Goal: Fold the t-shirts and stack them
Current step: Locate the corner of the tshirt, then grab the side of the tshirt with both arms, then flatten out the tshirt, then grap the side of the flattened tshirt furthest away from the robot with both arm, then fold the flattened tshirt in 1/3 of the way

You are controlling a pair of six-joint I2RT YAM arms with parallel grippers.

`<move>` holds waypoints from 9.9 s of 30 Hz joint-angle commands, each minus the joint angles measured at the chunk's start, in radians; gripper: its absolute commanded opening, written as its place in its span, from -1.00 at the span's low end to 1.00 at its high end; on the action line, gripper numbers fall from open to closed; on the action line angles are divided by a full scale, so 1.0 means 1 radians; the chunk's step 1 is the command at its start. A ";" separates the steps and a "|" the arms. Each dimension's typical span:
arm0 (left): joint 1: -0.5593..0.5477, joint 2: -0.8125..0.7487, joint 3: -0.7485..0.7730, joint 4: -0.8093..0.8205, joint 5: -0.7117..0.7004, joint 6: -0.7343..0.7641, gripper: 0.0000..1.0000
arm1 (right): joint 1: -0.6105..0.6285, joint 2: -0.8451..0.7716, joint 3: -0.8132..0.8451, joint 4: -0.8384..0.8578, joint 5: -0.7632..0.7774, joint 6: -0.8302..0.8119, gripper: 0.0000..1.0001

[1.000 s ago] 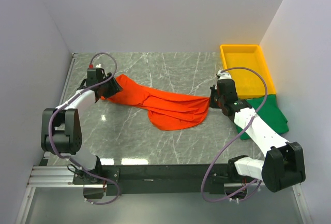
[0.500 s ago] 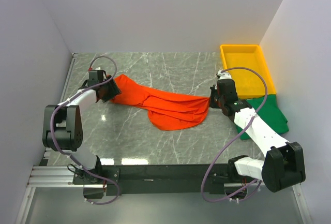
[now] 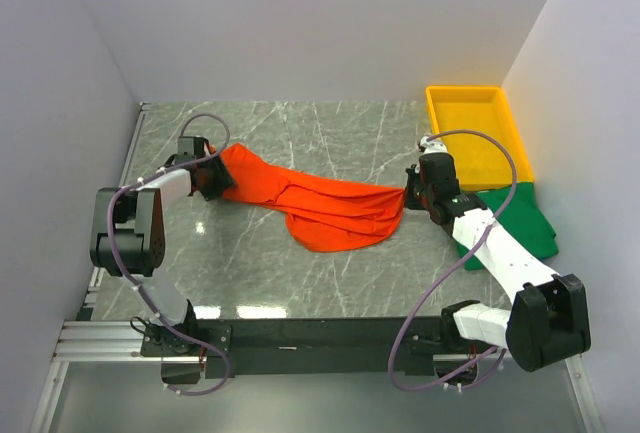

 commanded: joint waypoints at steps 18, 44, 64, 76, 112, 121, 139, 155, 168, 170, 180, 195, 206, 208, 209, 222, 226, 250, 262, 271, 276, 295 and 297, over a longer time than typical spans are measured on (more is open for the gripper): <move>0.000 -0.100 0.028 -0.030 0.070 -0.025 -0.37 | -0.005 -0.008 0.001 0.040 -0.003 0.014 -1.00; 0.000 -0.123 0.038 -0.035 0.080 -0.057 -0.48 | -0.005 0.006 0.004 0.042 -0.009 0.016 -1.00; 0.000 -0.136 0.072 -0.078 0.051 -0.022 -0.56 | -0.002 0.028 0.020 0.035 -0.024 0.022 -1.00; -0.001 -0.081 0.060 -0.069 0.067 -0.049 -0.75 | 0.002 0.043 0.011 0.052 -0.024 0.030 -1.00; 0.226 -0.638 1.071 -0.423 -0.343 0.052 -0.99 | 0.002 -0.432 0.458 0.095 0.039 -0.451 -1.00; 0.212 -0.805 1.160 -0.440 -0.338 0.115 -0.99 | 0.002 -0.627 0.518 -0.060 -0.161 -0.475 -1.00; 0.137 -0.620 0.191 0.104 0.054 0.216 -0.99 | 0.001 -0.341 0.048 0.231 -0.103 -0.538 -1.00; 0.052 0.264 0.509 0.277 0.045 0.222 -0.99 | -0.057 0.540 0.260 0.529 0.017 -0.740 -1.00; 0.052 0.528 0.865 0.132 0.051 0.219 -0.99 | -0.082 0.796 0.564 0.416 0.060 -0.839 -1.00; 0.052 0.499 0.829 0.143 0.041 0.208 -0.99 | -0.083 0.808 0.570 0.417 0.074 -0.852 -1.00; 0.069 0.365 0.735 0.088 0.007 0.152 -0.99 | -0.070 0.752 0.566 0.391 0.092 -0.859 -1.00; 0.069 0.022 0.421 -0.021 -0.081 -0.031 -0.99 | -0.031 0.649 0.449 0.377 0.170 -0.833 -1.00; 0.068 -0.250 0.209 -0.096 -0.119 -0.103 -0.99 | -0.008 0.569 0.350 0.359 0.220 -0.823 -1.00; 0.068 -0.302 0.172 -0.102 -0.121 -0.114 -0.99 | -0.002 0.554 0.333 0.348 0.221 -0.814 -1.00; 0.068 -0.319 0.158 -0.107 -0.121 -0.120 -0.99 | -0.002 0.551 0.325 0.347 0.221 -0.808 -1.00; 0.068 -0.564 -0.142 -0.112 -0.116 -0.272 -0.99 | 0.024 0.471 0.199 0.345 0.282 -0.777 -1.00; 0.066 -0.619 -0.227 -0.099 -0.136 -0.289 -0.99 | 0.027 0.483 0.198 0.310 0.263 -0.745 -1.00; 0.068 -0.656 -0.446 -0.024 -0.085 -0.373 -0.42 | 0.101 0.607 0.218 0.144 0.388 -0.756 -0.35; 0.068 -0.779 -0.327 -0.148 -0.245 -0.226 0.65 | 0.134 0.372 0.211 0.017 0.439 -0.659 0.29; 0.068 -0.489 -0.115 -0.104 -0.226 -0.071 0.60 | -0.019 0.288 0.290 -0.009 0.064 -0.360 0.31; 0.066 -0.273 0.034 -0.090 -0.184 -0.046 0.55 | -0.137 0.350 0.353 0.014 -0.157 -0.207 0.29; 0.089 0.029 0.152 -0.038 -0.165 -0.022 0.19 | -0.272 0.765 0.593 -0.004 -0.314 0.091 -0.04; 0.089 0.043 0.154 -0.039 -0.162 -0.020 0.18 | -0.272 0.778 0.590 -0.001 -0.300 0.091 -0.06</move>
